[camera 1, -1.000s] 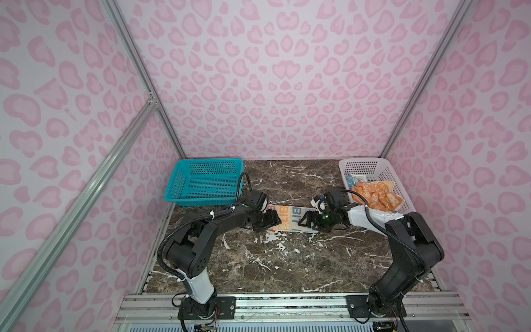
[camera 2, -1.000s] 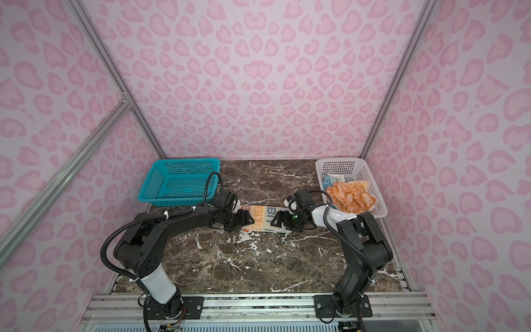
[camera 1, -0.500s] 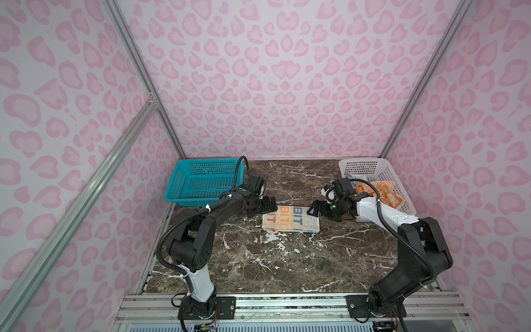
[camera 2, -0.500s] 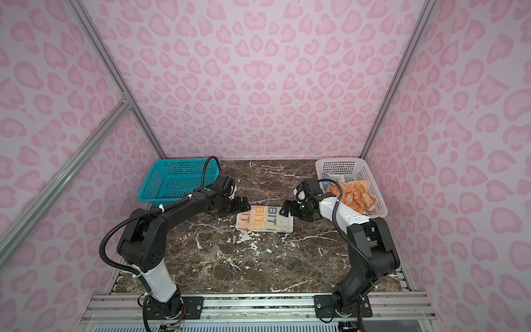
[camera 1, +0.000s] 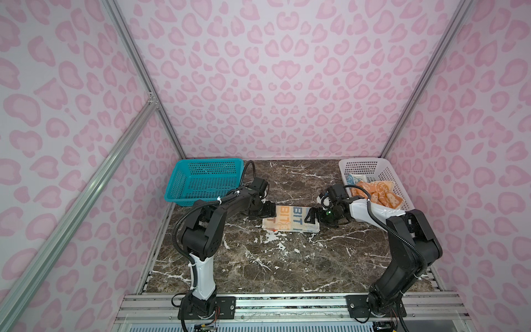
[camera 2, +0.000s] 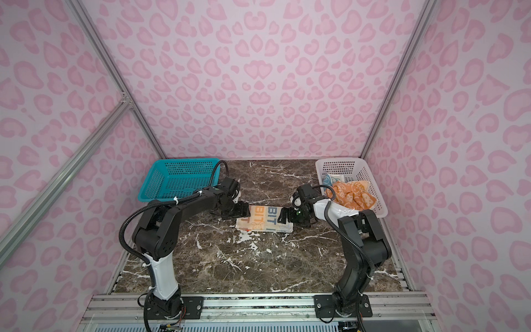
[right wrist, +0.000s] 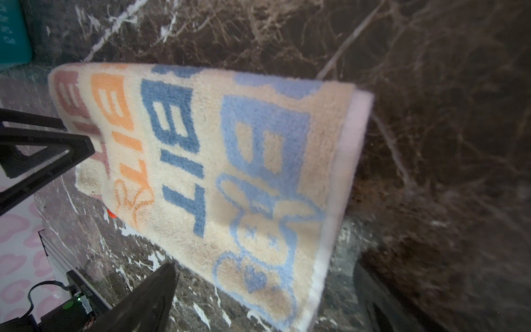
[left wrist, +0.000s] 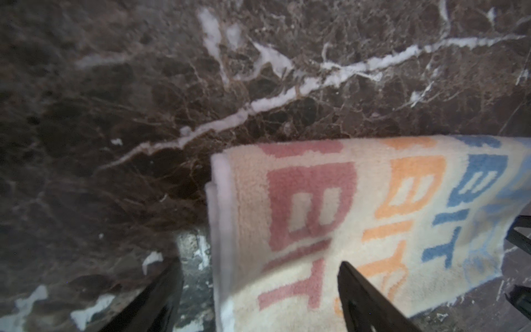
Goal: Fold and stack the towels
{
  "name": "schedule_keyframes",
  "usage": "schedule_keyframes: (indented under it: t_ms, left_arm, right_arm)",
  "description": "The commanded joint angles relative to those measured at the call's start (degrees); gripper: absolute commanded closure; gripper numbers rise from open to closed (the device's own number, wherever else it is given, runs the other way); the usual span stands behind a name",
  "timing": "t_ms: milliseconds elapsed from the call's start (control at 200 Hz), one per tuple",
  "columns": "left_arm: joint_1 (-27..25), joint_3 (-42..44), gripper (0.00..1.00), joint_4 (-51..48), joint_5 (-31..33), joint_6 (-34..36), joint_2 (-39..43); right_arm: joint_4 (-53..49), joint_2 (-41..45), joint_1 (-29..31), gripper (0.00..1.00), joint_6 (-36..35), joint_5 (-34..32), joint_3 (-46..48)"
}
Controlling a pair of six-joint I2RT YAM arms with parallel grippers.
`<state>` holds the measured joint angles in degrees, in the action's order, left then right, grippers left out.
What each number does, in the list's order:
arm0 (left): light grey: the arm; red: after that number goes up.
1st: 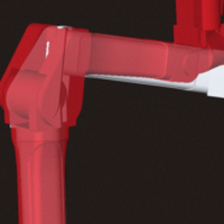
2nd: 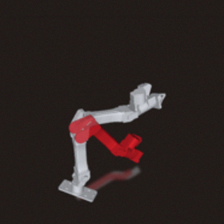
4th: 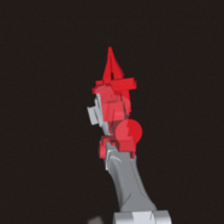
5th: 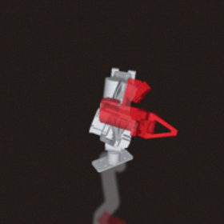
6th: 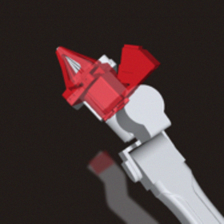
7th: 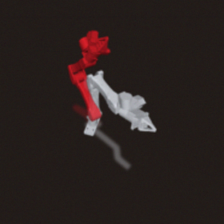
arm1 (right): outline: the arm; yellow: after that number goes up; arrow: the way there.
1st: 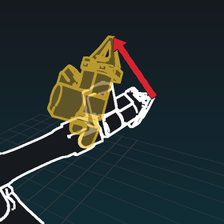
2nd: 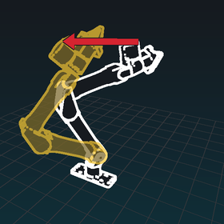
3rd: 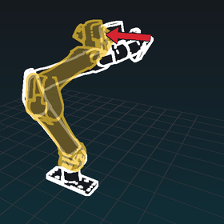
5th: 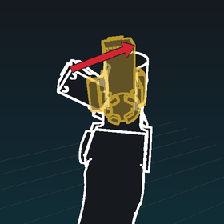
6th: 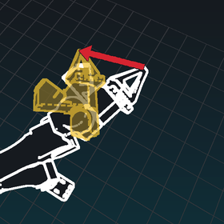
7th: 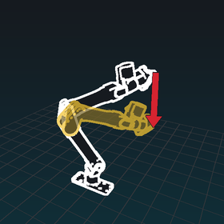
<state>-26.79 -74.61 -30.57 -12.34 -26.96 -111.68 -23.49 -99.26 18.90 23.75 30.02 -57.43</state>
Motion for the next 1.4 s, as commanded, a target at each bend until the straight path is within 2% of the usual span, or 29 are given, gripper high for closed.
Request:
schedule_keyframes:
  t_ms: [0,155,255,320,410,500,705,1105,1395]
  left_arm:
    - [-0.61,-0.17,0.31,-3.53,0.71,1.08,-1.26]
    - [-1.58,-0.26,0.46,-4.45,2.44,1.3,-2.12]
    - [-1.69,-0.27,0.62,-4.69,2.41,1.45,-2.94]
    - [-1.8,-0.36,0.78,-4.92,2.56,1.52,-3.11]
    - [-1.88,-0.66,0.84,-5.28,2.88,1.69,-3.08]
    - [-1.87,-1.78,0.95,-6.46,3.84,2.02,-2.86]
    - [-1.87,-8.2,0.96,-12.45,8.65,3.91,-1.75]
    - [-1.35,-25.41,0.96,-29.94,28.34,9.85,-1.49]
    - [0.59,-36.62,0.96,-34.37,40.39,15.8,-3.48]
  right_arm:
    - [2.08,-0.98,0.69,0.02,2.15,-0.2,0.83]
    - [3.57,-1.67,1.71,0.02,3.73,-0.58,1.18]
    - [3.97,-2.37,2.1,0.02,4.2,-0.37,0.99]
    - [3.97,-2.77,2.37,0.02,4.37,-0.37,0.59]
    - [3.82,-3.11,2.57,0.02,4.54,-0.49,0.37]
    - [4.12,-3.04,2.73,0.02,4.9,-0.53,0.32]
    - [3.65,-2.39,2.72,0.02,4.7,0.08,-0.55]
    - [-0.23,0.36,5.15,0.02,-0.03,-3.2,-8.15]
    - [1.4,-1.17,9.66,0.02,-0.93,-5.7,-18.42]
